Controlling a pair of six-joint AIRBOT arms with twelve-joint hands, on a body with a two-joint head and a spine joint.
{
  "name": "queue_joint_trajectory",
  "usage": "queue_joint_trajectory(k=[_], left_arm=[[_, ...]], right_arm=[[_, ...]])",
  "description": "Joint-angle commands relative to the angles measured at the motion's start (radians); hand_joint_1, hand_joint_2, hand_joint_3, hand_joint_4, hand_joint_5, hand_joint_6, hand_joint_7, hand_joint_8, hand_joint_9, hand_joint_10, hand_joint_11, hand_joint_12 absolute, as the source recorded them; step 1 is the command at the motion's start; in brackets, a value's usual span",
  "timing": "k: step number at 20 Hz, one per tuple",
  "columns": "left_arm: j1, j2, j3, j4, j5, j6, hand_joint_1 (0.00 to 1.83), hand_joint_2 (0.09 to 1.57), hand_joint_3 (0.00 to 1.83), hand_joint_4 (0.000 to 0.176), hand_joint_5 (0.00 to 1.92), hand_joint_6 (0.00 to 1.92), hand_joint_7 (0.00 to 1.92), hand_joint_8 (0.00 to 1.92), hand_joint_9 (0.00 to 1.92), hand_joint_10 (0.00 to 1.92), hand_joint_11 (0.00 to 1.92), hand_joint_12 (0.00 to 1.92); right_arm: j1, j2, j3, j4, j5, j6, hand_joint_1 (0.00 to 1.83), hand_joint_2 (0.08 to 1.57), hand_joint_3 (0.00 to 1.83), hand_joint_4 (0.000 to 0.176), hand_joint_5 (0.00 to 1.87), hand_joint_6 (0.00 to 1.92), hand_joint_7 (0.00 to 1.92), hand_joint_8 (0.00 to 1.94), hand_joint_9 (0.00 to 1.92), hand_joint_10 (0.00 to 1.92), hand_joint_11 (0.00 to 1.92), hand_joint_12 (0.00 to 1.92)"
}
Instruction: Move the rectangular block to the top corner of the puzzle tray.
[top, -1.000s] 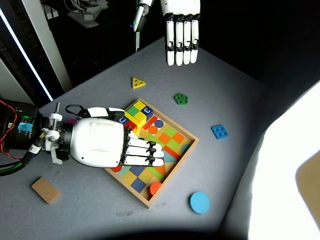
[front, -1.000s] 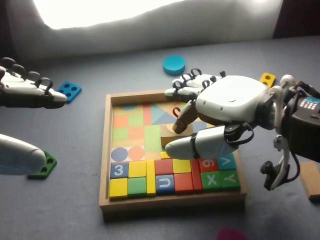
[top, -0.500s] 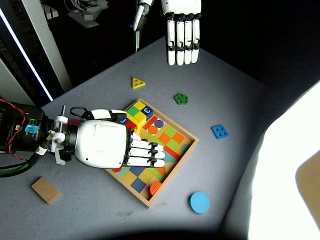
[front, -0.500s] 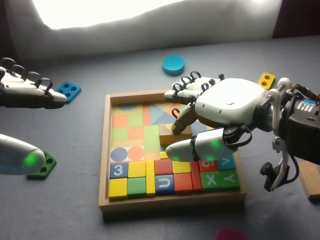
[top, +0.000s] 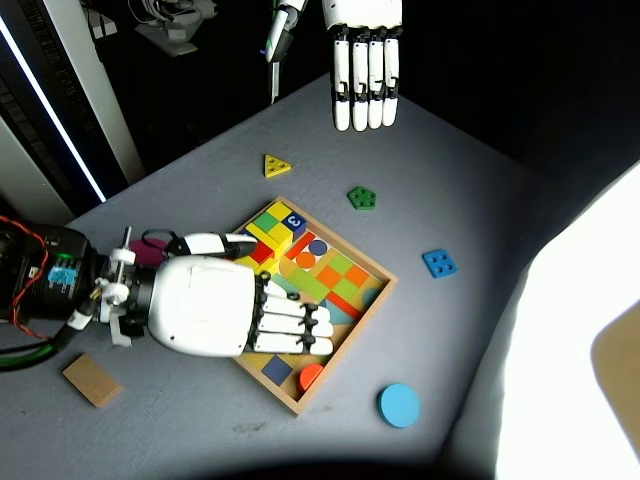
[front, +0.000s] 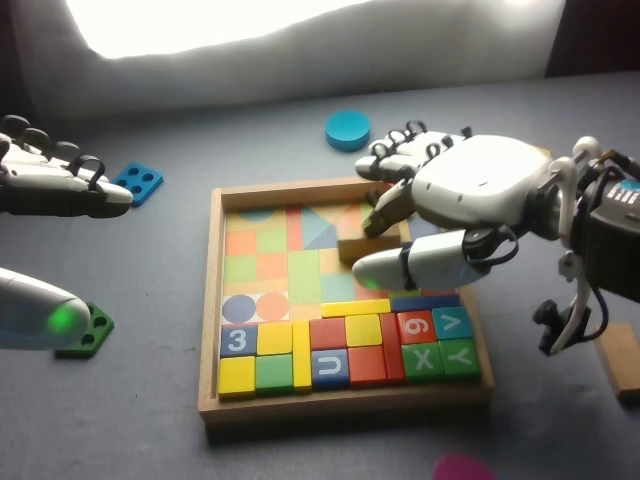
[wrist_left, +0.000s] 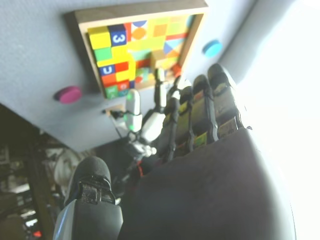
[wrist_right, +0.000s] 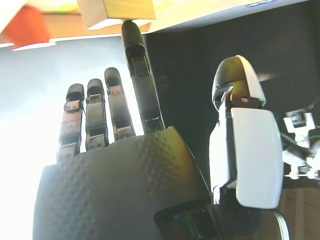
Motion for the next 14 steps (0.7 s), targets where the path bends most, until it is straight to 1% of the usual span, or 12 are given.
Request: queue_joint_trajectory(k=[1, 2, 3, 7, 9, 11, 13, 14], left_arm=[[-0.016, -0.003, 0.002, 0.010, 0.084, -0.004, 0.00, 1.19, 0.00, 0.000, 0.11, 0.01, 0.11, 0.00, 0.08, 0.00, 0.00, 0.27], [-0.016, -0.003, 0.002, 0.010, 0.084, -0.004, 0.00, 1.19, 0.00, 0.000, 0.11, 0.01, 0.11, 0.00, 0.08, 0.00, 0.00, 0.27], [-0.016, -0.003, 0.002, 0.010, 0.084, -0.004, 0.00, 1.19, 0.00, 0.000, 0.11, 0.01, 0.11, 0.00, 0.09, 0.01, 0.00, 0.33], [-0.016, -0.003, -0.002, 0.010, 0.084, -0.004, 0.00, 1.19, 0.00, 0.000, 0.12, 0.00, 0.12, 0.00, 0.10, 0.01, 0.00, 0.37], [-0.016, -0.003, 0.002, 0.010, 0.084, -0.004, 0.00, 1.19, 0.00, 0.000, 0.10, 0.00, 0.09, 0.00, 0.08, 0.00, 0.00, 0.25], [-0.016, -0.004, 0.006, 0.010, 0.084, -0.004, 0.00, 1.19, 0.00, 0.000, 0.12, 0.01, 0.12, 0.01, 0.10, 0.01, 0.00, 0.26], [-0.016, -0.004, 0.007, 0.010, 0.084, -0.004, 0.00, 1.19, 0.00, 0.000, 0.11, 0.00, 0.11, 0.00, 0.10, 0.00, 0.00, 0.30], [-0.016, -0.004, 0.007, 0.010, 0.084, -0.004, 0.00, 1.19, 0.00, 0.000, 0.08, 0.00, 0.08, 0.00, 0.08, 0.00, 0.00, 0.23]], right_arm=[[0.002, 0.002, 0.009, 0.000, 0.071, -0.003, 0.00, 1.13, 0.01, 0.004, 0.74, 0.05, 0.09, 0.00, 0.00, 0.00, 0.00, 0.00], [0.000, 0.001, 0.015, 0.000, 0.071, -0.003, 0.00, 1.14, 0.01, 0.002, 0.74, 0.05, 0.09, 0.00, 0.00, 0.00, 0.00, 0.00], [-0.001, 0.001, 0.023, 0.000, 0.071, -0.003, 0.00, 1.14, 0.01, 0.000, 0.74, 0.05, 0.09, 0.00, 0.00, 0.00, 0.00, 0.00], [-0.005, -0.001, 0.049, 0.005, 0.068, -0.003, 0.00, 1.14, 0.01, 0.000, 0.71, 0.03, 0.09, 0.00, 0.00, 0.00, 0.00, 0.00], [-0.006, -0.001, 0.061, 0.006, 0.067, -0.003, 0.00, 1.14, 0.01, 0.000, 0.72, 0.04, 0.10, 0.00, 0.00, 0.00, 0.00, 0.00], [-0.008, -0.001, 0.074, 0.007, 0.067, -0.003, 0.00, 1.14, 0.01, 0.000, 0.72, 0.04, 0.09, 0.00, 0.00, 0.00, 0.00, 0.00], [-0.009, -0.001, 0.079, 0.007, 0.067, -0.003, 0.00, 1.14, 0.01, 0.000, 0.72, 0.04, 0.10, 0.00, 0.00, 0.00, 0.00, 0.00], [-0.009, -0.001, 0.082, 0.007, 0.067, -0.003, 0.00, 1.14, 0.01, 0.000, 0.72, 0.04, 0.09, 0.00, 0.00, 0.00, 0.00, 0.00]])
